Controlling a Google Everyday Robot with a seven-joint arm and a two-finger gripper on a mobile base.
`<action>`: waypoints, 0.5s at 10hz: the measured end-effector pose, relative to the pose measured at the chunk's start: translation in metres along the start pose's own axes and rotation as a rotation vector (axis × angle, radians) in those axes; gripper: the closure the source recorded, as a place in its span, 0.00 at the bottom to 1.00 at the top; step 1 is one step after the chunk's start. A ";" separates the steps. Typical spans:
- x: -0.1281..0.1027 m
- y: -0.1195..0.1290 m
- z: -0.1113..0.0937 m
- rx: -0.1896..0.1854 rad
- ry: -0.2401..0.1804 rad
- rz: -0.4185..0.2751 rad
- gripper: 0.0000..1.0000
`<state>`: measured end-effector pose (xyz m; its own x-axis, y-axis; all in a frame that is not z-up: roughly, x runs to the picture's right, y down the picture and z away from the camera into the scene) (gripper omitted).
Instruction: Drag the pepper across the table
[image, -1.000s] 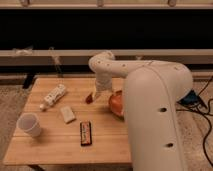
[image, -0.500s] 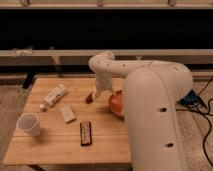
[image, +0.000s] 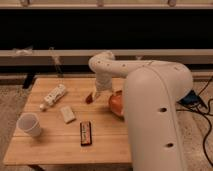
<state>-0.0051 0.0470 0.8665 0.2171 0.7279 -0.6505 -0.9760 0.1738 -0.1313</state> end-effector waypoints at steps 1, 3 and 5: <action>0.000 0.000 0.000 0.000 0.000 0.000 0.20; 0.000 0.000 0.000 0.000 0.000 0.000 0.20; -0.004 0.002 -0.002 0.017 -0.006 0.022 0.20</action>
<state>-0.0081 0.0431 0.8679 0.1955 0.7358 -0.6483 -0.9801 0.1689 -0.1039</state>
